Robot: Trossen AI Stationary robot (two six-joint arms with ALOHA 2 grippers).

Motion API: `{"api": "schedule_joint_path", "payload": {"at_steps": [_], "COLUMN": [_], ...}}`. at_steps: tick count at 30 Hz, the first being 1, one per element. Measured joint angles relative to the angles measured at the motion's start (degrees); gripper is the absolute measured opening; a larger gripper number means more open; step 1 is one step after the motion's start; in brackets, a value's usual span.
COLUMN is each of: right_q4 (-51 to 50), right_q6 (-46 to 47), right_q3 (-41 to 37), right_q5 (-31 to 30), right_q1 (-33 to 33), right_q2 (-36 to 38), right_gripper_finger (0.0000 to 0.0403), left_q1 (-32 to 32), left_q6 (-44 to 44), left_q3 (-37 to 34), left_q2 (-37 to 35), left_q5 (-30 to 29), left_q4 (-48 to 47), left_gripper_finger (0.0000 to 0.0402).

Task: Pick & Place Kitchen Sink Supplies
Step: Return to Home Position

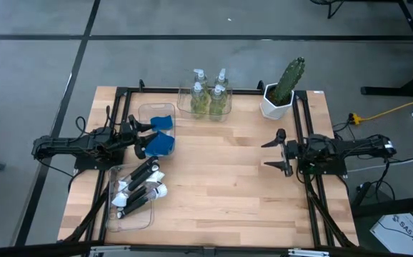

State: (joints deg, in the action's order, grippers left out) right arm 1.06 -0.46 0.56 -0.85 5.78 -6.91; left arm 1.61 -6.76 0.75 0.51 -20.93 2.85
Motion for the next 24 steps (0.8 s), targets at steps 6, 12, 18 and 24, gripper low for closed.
{"api": "schedule_joint_path", "payload": {"at_steps": [6, 12, 18, 24], "right_q4": [-0.1, -0.1, -0.1, -0.1], "right_q6": [-1.5, -1.9, -2.7, -2.7], "right_q3": [0.0, 0.0, 0.0, 0.0], "right_q5": [0.0, 0.0, 0.0, 0.0], "right_q1": [0.0, 0.0, 0.0, 0.0], "right_q2": [0.3, 0.3, 0.3, 0.3], "right_gripper_finger": [0.0327, 0.0327, 0.0327, 0.0327], "left_q1": [0.0, 0.0, 0.0, 0.0], "left_q6": [0.0, 0.0, 0.0, 0.0], "left_q3": [0.0, 0.0, 0.0, 0.0], "left_q2": [0.0, 0.0, 0.0, 0.0], "left_q5": [0.0, 0.0, 0.0, 0.0], "left_q4": [0.0, 0.0, 0.0, 0.0], "left_gripper_finger": [0.0180, 0.0180, 0.0180, 0.0180]}}
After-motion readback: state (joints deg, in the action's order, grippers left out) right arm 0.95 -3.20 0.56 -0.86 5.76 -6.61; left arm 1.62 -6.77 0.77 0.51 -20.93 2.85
